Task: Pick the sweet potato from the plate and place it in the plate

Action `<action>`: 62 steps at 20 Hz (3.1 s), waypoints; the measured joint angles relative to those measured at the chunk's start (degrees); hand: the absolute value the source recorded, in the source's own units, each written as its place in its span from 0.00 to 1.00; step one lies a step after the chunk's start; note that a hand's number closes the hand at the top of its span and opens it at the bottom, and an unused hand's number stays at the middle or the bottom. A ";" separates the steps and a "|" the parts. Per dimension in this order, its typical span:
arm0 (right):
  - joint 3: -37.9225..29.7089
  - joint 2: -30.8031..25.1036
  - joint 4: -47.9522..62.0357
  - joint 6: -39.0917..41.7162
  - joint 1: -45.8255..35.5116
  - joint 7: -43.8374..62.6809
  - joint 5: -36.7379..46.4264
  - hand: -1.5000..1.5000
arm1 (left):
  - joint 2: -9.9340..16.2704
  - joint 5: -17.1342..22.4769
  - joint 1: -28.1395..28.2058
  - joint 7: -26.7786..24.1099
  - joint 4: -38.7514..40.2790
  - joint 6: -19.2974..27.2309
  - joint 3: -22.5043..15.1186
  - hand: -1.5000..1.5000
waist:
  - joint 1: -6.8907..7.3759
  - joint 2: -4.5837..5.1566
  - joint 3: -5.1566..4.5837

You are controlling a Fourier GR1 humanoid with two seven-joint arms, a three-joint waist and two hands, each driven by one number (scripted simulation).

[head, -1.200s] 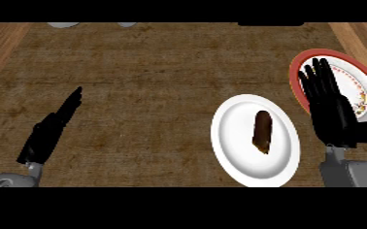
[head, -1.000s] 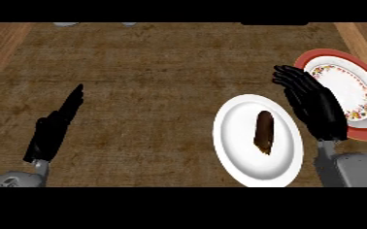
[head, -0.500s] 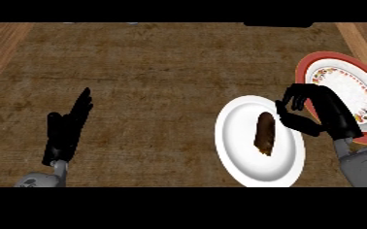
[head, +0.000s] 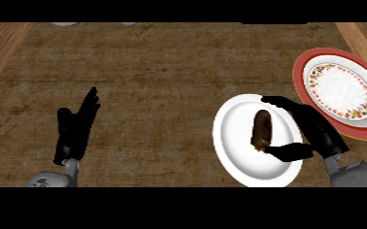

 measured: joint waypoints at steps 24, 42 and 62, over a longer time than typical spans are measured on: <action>8.27 7.39 6.52 41.66 -21.43 38.57 7.31 0.00 | -3.04 -3.06 0.87 -0.02 0.00 -0.53 0.94 0.50 | 0.04 0.07 0.07; 0.97 14.93 13.30 48.19 -17.75 31.70 20.82 0.00 | -5.36 -6.59 1.85 1.86 -2.00 -4.64 5.45 0.50 | -0.16 0.05 0.09; -1.43 15.44 19.38 38.51 -17.55 12.88 38.07 1.00 | -8.96 -9.81 1.97 0.99 -0.94 -7.20 8.16 0.50 | -0.03 -0.16 -0.06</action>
